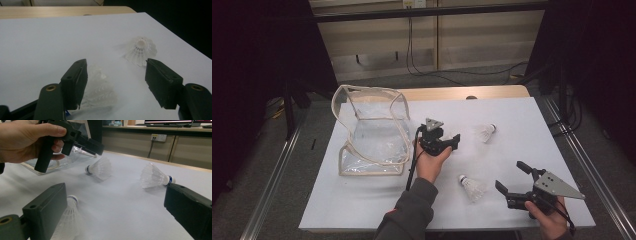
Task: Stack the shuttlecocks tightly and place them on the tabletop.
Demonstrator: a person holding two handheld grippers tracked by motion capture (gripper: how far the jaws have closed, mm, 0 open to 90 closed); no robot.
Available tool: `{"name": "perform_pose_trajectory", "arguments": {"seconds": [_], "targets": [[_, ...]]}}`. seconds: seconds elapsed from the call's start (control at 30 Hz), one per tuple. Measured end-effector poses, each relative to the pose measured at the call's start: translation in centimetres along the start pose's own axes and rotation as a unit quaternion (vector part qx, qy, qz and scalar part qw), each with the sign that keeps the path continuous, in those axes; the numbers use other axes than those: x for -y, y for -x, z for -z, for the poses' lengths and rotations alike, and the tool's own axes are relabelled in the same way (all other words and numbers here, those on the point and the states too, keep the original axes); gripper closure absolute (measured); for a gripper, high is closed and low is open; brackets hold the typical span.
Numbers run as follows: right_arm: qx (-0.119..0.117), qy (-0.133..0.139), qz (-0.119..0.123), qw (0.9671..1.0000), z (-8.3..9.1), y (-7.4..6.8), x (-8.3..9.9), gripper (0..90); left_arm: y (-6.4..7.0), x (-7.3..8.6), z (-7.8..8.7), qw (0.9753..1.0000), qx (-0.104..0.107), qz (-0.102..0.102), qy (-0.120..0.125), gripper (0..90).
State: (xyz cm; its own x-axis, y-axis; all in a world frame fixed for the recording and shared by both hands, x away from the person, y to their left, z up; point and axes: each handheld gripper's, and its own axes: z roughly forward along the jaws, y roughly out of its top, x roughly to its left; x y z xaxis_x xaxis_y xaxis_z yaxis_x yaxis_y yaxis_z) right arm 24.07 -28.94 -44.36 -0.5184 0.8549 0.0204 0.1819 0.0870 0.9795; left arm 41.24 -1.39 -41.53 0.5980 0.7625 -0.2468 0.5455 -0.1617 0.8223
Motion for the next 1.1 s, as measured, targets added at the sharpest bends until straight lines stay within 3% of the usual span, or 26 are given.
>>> {"name": "perform_pose_trajectory", "arguments": {"seconds": [0.7,1.1], "targets": [[0.006,-0.006,0.003,1.0,-0.1,0.0,0.1,4.0,0.6,1.0,1.6,0.9995,0.032,-0.005,-0.005,8.8],[0.006,-0.01,0.008,0.9999,-0.3,-0.2,0.1,4.1,1.2,1.7,2.7,0.9982,0.058,-0.012,-0.008,7.7]]}}
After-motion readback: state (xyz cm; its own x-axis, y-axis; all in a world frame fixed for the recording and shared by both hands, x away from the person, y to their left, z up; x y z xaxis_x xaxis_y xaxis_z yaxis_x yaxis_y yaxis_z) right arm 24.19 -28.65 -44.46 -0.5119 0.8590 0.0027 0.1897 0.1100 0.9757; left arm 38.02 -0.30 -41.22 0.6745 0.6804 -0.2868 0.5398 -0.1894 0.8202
